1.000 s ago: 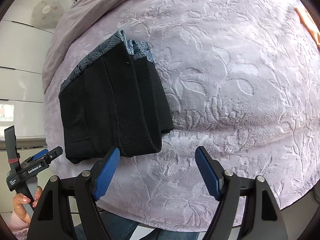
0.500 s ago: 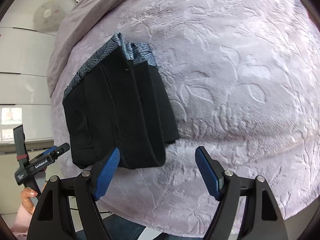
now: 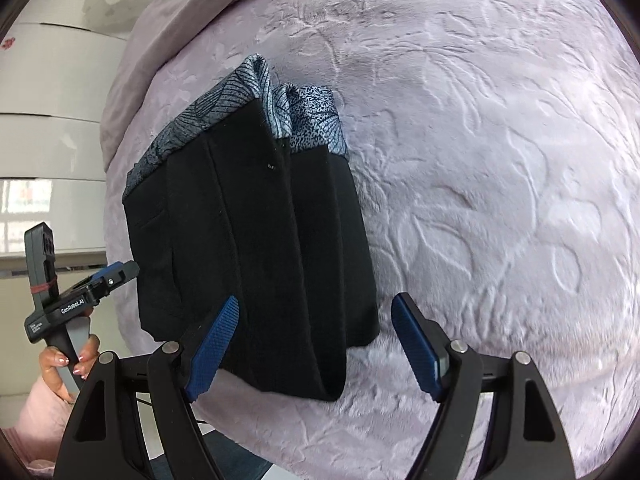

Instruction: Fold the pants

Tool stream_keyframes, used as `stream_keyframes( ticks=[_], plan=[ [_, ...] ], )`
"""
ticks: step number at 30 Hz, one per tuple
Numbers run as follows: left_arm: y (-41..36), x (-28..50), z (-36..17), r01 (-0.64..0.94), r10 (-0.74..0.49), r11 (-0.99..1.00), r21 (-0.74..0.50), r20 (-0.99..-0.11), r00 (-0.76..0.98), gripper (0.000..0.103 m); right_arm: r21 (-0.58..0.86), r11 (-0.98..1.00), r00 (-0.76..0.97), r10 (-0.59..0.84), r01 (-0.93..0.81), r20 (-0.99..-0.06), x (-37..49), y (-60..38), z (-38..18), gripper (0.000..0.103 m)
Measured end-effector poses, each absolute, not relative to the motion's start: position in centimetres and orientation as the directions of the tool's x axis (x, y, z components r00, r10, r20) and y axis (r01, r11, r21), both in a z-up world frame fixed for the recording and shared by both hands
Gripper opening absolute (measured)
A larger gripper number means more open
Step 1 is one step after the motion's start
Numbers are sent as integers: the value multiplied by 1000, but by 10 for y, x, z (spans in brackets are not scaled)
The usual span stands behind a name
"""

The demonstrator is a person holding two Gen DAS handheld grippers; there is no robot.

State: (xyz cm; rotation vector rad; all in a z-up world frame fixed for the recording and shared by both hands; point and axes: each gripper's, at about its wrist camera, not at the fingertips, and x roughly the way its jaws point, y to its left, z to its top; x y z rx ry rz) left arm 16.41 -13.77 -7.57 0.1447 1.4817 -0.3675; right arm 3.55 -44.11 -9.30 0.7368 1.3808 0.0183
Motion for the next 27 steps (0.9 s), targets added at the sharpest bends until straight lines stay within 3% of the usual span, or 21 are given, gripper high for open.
stream_keyframes(
  ticks=[6,17,27],
  plan=[
    [-136,175,-91,358,-210,915,-187,-977,27,102,524,767,229,471,371,-852,40,-443,-107,82],
    [-136,191,-113,391,-356,857,-336,-934,-22,102,690,659,290,625,301,-724,43,-462,-126,82],
    [-172,186,-118,364,-382,855,-370,-923,-42,103,735,616,288,676,284,-678,69,-452,-139,85]
  ],
)
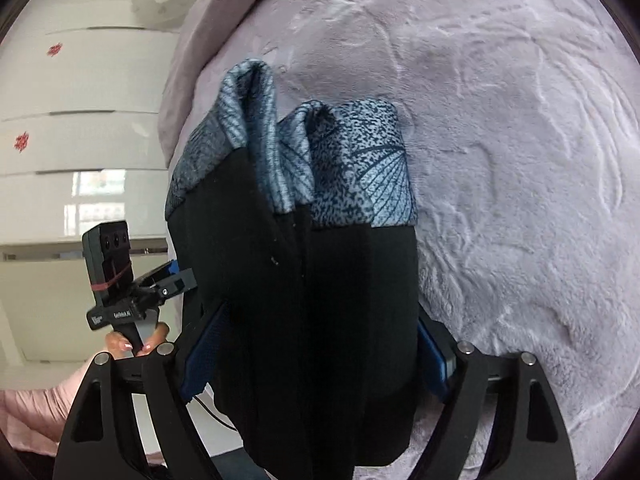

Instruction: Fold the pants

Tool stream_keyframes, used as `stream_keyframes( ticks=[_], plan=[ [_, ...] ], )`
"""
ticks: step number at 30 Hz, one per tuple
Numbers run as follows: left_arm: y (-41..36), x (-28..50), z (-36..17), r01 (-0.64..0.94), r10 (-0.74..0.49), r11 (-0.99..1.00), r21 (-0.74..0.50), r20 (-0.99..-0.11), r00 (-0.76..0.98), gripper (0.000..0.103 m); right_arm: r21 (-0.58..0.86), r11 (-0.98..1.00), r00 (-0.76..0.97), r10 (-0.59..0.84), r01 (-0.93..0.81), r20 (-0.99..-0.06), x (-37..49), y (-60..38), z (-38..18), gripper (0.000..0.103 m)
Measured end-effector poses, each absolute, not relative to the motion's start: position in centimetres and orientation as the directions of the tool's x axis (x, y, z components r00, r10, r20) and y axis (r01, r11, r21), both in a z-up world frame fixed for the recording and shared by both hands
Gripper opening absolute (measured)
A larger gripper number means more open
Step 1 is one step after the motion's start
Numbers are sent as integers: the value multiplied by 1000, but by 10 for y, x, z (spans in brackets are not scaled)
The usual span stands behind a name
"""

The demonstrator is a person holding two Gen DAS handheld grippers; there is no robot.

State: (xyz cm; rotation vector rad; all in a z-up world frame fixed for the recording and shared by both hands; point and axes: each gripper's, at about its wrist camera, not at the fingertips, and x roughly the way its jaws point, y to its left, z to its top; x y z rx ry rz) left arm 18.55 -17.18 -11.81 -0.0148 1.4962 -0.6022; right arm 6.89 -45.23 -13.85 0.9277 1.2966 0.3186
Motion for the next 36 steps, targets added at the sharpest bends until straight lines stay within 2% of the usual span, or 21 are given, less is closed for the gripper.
stream_keyframes(
  ticks=[1,3,5,8,15,24,29,36],
  plan=[
    [-172,185,-117,354,-381,859,-371,-923,-43,102,732,613,285,674,298,-681,69,-453,-138,84],
    [-172,178,-107,377,-396,847,-374,-918,-20,84,729,616,280,674,299,-684,68,-453,-134,75],
    [-173,169,-92,413,-393,839,-353,-920,13,72,740,601,293,681,300,-672,65,-453,-127,66],
    [-176,159,-75,437,-386,836,-331,-922,40,63,767,560,321,698,311,-640,56,-461,-117,56],
    [-170,129,-33,444,-392,833,-331,-918,50,62,834,467,364,752,295,-550,25,-467,-82,53],
    [-179,72,-10,470,-372,826,-312,-928,37,62,845,438,348,775,307,-528,-33,-461,-51,53],
    [-183,59,-21,454,-362,835,-311,-932,27,63,830,451,352,757,327,-550,-56,-463,-51,53],
    [-184,64,-56,424,-235,886,-186,-970,66,65,731,536,295,681,422,-670,-57,-469,-84,53]
  ],
)
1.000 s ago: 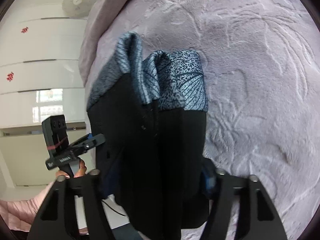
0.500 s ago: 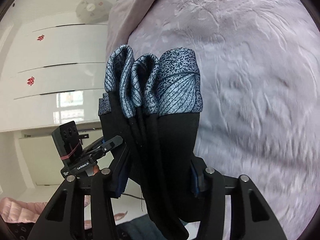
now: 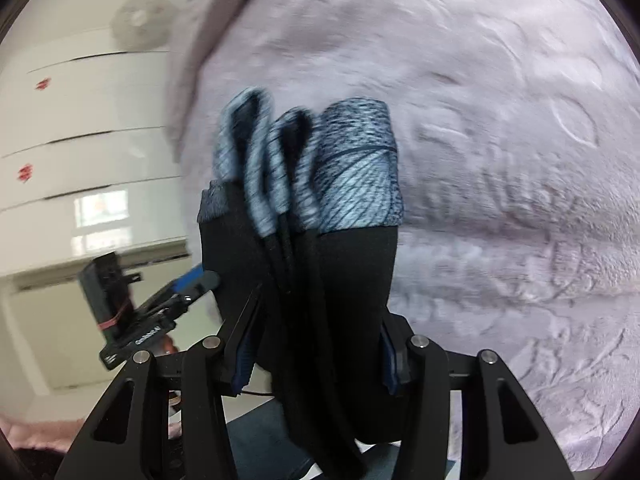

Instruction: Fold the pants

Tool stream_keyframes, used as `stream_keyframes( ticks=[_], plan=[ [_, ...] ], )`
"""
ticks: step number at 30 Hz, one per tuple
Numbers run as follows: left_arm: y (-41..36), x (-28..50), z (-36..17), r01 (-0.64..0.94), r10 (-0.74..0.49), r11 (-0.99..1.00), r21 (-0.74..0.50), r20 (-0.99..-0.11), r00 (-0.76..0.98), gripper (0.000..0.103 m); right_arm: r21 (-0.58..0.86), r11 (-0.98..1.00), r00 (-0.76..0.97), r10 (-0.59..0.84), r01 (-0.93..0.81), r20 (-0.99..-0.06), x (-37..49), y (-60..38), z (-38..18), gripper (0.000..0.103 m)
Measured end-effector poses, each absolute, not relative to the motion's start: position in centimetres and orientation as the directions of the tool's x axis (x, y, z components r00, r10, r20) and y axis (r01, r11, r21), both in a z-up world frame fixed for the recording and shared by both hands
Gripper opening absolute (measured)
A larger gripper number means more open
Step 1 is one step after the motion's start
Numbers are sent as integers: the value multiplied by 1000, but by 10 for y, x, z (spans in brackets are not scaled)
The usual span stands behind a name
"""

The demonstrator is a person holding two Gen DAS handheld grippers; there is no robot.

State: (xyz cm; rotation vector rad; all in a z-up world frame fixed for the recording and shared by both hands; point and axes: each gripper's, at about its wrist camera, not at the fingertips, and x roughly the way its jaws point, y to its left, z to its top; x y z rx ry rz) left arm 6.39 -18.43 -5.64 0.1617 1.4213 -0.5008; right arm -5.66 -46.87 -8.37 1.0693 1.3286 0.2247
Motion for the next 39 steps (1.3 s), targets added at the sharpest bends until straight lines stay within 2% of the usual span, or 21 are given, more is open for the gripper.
stream_keyframes(
  ticks=[2,5,11,13,14,15,16,28,29,32,34,39],
  plan=[
    [-184,66,-62,418,-211,893,-168,-976,59,65,713,542,293,664,444,-688,-57,-472,-89,58],
    [-186,66,-63,417,-171,900,-125,-982,76,80,635,629,247,596,448,-764,-61,-473,-88,66],
    [-191,59,-51,405,-130,911,-76,-986,108,80,469,769,155,449,434,-880,-62,-466,-72,79],
    [-192,54,-43,406,-129,912,-66,-983,131,80,427,799,142,407,423,-902,-66,-465,-64,79],
    [-193,53,-39,404,-127,913,-59,-982,142,83,414,809,140,393,418,-909,-68,-465,-61,79],
    [-193,50,-34,399,-122,915,-51,-981,154,98,399,819,137,377,411,-916,-72,-465,-57,79],
    [-193,48,-30,391,-118,919,-46,-979,163,103,391,826,136,368,406,-920,-74,-465,-54,79],
    [-204,15,-14,320,-79,947,-22,-983,168,103,381,835,188,332,398,-924,-117,-481,-27,84],
    [-206,13,-15,313,-75,950,-20,-983,166,103,368,841,190,317,398,-929,-115,-480,-26,86],
    [-210,5,-17,298,-73,954,-21,-984,163,103,282,876,173,230,391,-958,-111,-481,-24,103],
    [-213,0,-17,309,-73,951,-21,-984,159,103,236,893,161,187,382,-969,-111,-483,-22,103],
    [-215,-1,-14,339,-54,941,8,-983,173,103,242,881,155,195,406,-968,-113,-490,-23,103]
  ],
)
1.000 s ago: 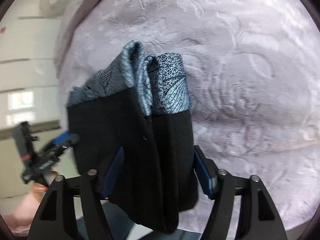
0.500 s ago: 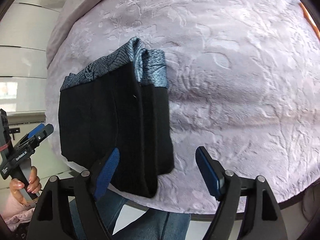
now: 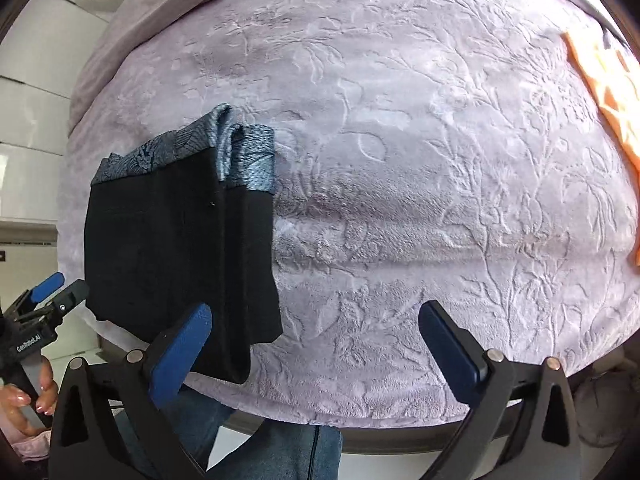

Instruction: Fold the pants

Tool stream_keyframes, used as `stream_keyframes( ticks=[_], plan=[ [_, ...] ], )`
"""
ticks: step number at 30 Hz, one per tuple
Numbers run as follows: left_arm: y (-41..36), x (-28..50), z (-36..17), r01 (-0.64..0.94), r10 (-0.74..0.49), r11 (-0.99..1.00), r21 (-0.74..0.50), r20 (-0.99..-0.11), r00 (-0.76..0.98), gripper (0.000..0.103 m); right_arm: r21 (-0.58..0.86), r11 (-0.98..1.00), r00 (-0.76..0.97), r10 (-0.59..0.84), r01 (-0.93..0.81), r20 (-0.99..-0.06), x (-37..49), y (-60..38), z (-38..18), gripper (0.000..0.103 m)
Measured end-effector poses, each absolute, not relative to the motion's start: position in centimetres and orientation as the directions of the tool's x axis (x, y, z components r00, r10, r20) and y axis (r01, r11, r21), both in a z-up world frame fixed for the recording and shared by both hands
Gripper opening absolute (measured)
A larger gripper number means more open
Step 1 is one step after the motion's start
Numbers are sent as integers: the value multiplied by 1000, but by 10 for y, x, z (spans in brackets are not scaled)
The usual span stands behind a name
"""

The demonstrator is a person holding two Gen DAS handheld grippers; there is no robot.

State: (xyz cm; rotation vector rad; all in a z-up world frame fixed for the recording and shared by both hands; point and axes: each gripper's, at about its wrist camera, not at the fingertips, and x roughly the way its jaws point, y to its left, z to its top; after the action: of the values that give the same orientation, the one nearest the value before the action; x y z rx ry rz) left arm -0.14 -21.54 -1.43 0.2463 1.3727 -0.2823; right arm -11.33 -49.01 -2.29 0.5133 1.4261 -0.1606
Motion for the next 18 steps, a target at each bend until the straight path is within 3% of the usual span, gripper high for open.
stream_keyframes(
  ticks=[18],
  plan=[
    [-194,-1,-18,468,-82,884,7,-982,170,103,164,821,158,91,546,-983,-129,-453,-22,103]
  ],
)
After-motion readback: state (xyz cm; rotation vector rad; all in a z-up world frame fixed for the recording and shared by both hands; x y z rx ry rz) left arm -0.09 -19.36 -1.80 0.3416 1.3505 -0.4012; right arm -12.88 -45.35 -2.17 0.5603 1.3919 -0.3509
